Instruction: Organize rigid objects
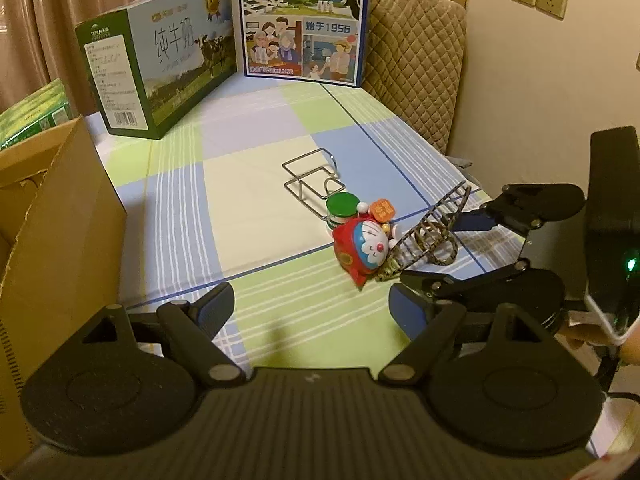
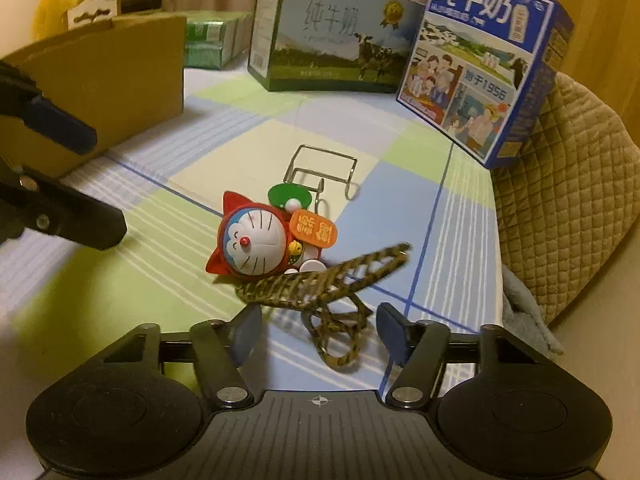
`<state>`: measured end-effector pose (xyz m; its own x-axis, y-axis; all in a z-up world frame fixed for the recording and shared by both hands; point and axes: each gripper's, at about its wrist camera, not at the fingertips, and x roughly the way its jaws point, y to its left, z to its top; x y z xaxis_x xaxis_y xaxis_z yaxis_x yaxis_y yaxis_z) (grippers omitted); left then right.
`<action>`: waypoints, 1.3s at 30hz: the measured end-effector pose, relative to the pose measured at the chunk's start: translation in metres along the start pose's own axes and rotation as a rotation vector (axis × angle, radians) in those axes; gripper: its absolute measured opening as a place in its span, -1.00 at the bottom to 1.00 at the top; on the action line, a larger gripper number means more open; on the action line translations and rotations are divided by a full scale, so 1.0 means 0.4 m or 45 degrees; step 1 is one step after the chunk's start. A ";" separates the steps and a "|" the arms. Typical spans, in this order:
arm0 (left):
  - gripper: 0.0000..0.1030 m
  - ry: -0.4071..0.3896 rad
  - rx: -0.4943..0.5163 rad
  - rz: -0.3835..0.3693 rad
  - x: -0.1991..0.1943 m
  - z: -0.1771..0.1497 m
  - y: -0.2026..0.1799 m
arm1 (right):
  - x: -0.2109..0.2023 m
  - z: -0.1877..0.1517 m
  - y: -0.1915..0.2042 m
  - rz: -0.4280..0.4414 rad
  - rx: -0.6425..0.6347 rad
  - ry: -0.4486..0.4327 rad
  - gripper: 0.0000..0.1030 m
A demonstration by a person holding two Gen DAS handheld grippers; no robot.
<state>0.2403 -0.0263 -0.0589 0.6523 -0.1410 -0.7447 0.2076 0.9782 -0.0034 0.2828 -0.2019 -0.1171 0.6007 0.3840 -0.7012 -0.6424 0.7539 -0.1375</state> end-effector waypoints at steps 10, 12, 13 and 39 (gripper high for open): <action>0.59 0.022 -0.025 -0.013 0.022 -0.004 0.001 | -0.014 -0.012 0.012 -0.109 -0.012 -0.028 -0.44; 0.59 0.028 -0.027 -0.014 0.027 -0.005 0.000 | -0.028 -0.017 0.007 -0.138 0.024 -0.033 -0.45; 0.59 0.031 -0.029 -0.014 0.030 -0.005 -0.002 | -0.038 -0.020 0.004 -0.148 0.043 -0.034 -0.45; -0.19 -0.017 -0.092 -0.179 0.205 0.041 -0.033 | -0.152 -0.064 -0.061 -0.280 0.534 -0.042 -0.45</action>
<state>0.3030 -0.0531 -0.1091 0.6303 -0.2788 -0.7246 0.2446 0.9571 -0.1556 0.2498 -0.2573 -0.0888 0.7203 0.2030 -0.6633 -0.2551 0.9667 0.0190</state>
